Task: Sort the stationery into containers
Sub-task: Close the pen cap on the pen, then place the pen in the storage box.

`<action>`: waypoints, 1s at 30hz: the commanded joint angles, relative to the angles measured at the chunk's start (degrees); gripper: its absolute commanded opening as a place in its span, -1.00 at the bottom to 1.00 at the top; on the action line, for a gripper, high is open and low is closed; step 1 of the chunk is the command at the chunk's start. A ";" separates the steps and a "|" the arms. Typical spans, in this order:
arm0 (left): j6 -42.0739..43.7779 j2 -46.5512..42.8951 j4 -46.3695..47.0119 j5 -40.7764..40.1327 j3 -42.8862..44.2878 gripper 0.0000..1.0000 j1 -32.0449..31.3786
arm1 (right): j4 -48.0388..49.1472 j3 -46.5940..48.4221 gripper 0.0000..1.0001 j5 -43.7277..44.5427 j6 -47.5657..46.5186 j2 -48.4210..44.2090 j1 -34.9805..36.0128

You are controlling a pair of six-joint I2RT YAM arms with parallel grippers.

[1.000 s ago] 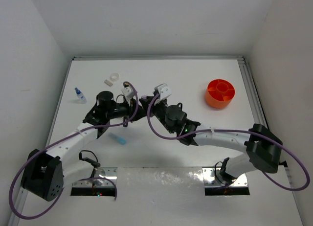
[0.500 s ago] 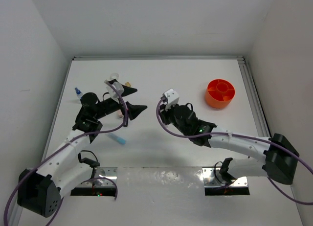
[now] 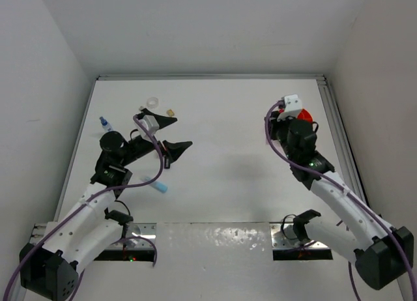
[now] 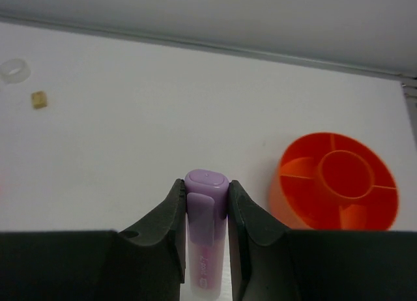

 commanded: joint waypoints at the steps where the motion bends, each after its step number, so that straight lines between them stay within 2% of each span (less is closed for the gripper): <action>1: 0.18 -1.41 -0.23 -4.12 -1.11 0.99 0.02 | 3.11 -3.43 -1.00 -5.06 -4.32 -3.42 -7.98; 5: 0.26 -2.47 -1.72 -9.05 -1.90 0.99 0.11 | 13.99 -7.41 -1.00 -8.57 -5.65 -4.40 -18.11; 10: 0.00 -3.00 -2.17 -10.02 -3.22 0.99 0.20 | 19.46 -6.53 -1.00 -15.17 -3.55 0.86 -28.91; 13: -0.26 -2.39 -2.08 -10.55 -3.39 0.99 0.46 | 26.04 -6.36 -1.00 -15.53 -2.75 3.59 -29.99; 20: -0.35 0.34 -1.11 -11.52 -3.05 0.99 1.43 | 33.53 -6.18 -1.00 -15.53 -4.86 11.23 -29.20; 30: 1.14 3.24 -1.64 -12.04 -2.16 0.99 2.04 | 44.68 -9.86 -1.00 -13.94 -6.53 16.60 -27.71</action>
